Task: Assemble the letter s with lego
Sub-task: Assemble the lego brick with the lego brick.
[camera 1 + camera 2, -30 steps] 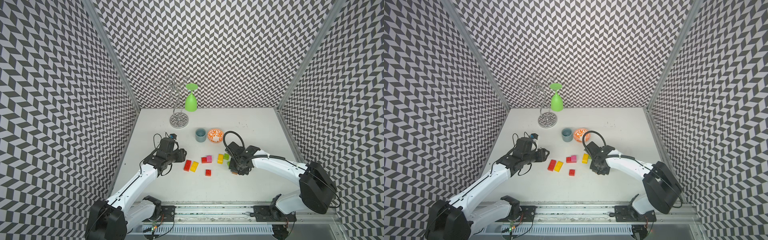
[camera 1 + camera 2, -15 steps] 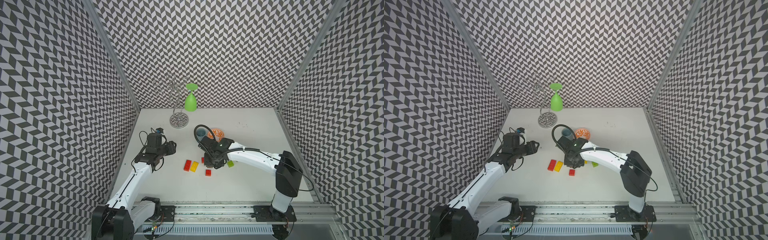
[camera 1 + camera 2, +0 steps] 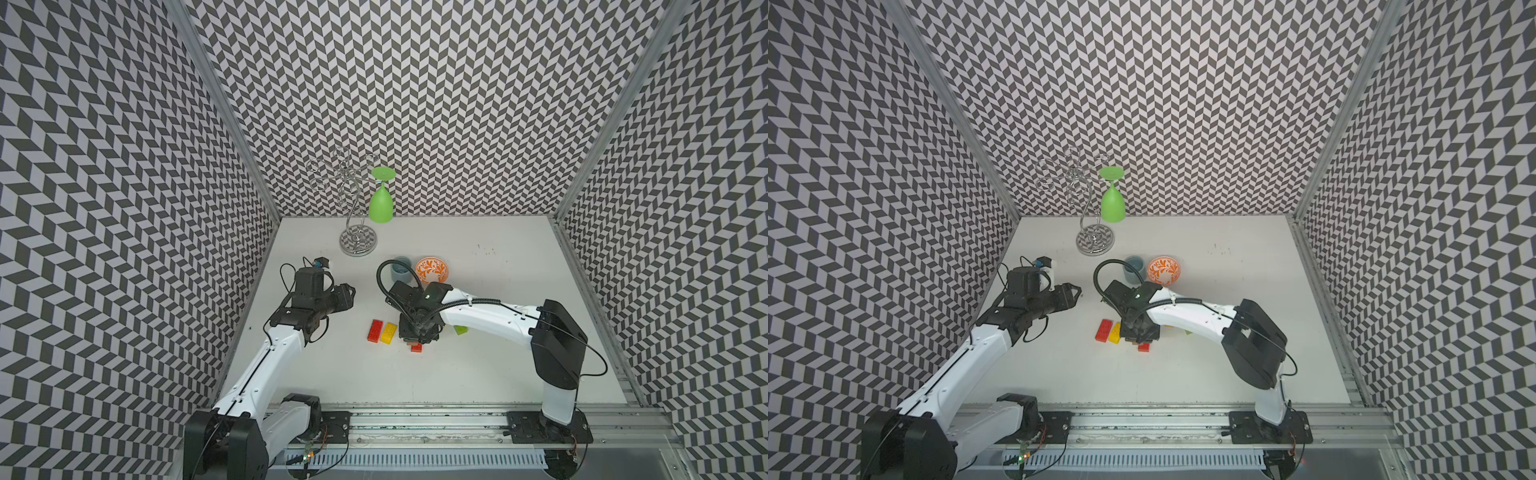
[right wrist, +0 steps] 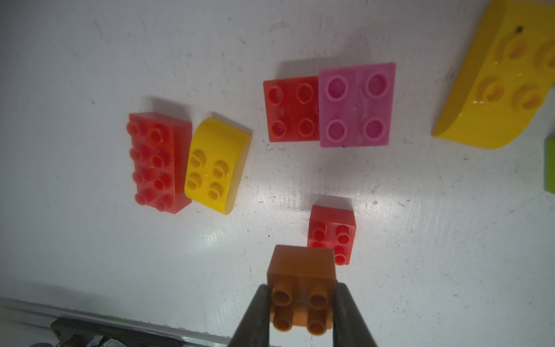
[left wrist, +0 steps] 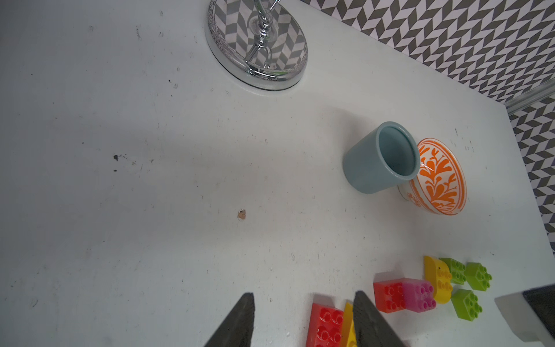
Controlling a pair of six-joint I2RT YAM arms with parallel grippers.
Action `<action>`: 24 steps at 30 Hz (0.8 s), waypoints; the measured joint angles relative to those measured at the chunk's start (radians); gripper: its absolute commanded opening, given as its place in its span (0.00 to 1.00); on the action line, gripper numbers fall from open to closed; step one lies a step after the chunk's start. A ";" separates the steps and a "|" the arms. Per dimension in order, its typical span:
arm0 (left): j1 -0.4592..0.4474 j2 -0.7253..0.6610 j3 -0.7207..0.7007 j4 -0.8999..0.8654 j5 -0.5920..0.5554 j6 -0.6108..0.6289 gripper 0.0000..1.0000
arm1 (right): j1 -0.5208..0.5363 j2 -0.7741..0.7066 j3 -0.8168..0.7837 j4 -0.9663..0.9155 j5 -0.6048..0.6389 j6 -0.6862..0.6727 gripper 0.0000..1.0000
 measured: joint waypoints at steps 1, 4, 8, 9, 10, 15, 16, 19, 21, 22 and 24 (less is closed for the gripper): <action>0.000 0.000 -0.002 0.000 0.002 0.000 0.54 | 0.000 0.005 -0.003 0.003 -0.005 0.004 0.00; 0.000 0.000 -0.002 0.000 0.006 0.000 0.54 | 0.000 0.023 -0.008 0.010 -0.012 0.012 0.00; 0.000 0.000 -0.002 0.000 0.008 0.000 0.54 | 0.000 0.040 -0.012 0.024 -0.015 0.023 0.00; 0.000 0.000 -0.002 0.000 0.009 0.000 0.54 | 0.000 0.040 -0.017 0.028 -0.015 0.024 0.00; 0.000 0.000 -0.002 0.000 0.010 0.000 0.54 | 0.000 0.040 -0.024 0.032 -0.015 0.027 0.00; 0.000 0.000 -0.002 0.000 0.010 0.000 0.54 | 0.000 0.040 -0.039 0.048 -0.015 0.042 0.00; 0.000 0.000 -0.002 0.000 0.010 0.000 0.54 | 0.000 0.040 -0.039 0.049 -0.015 0.045 0.00; 0.000 0.000 -0.003 0.000 0.010 0.000 0.54 | 0.000 0.039 -0.043 0.055 -0.016 0.049 0.00; 0.000 0.000 -0.003 0.000 0.011 0.000 0.54 | 0.000 0.034 -0.050 0.062 -0.015 0.050 0.00; 0.000 0.000 -0.003 0.000 0.011 0.000 0.54 | 0.000 0.032 -0.054 0.066 -0.015 0.053 0.00; 0.000 0.000 -0.004 0.000 0.011 0.000 0.54 | 0.001 0.028 -0.061 0.074 -0.015 0.056 0.00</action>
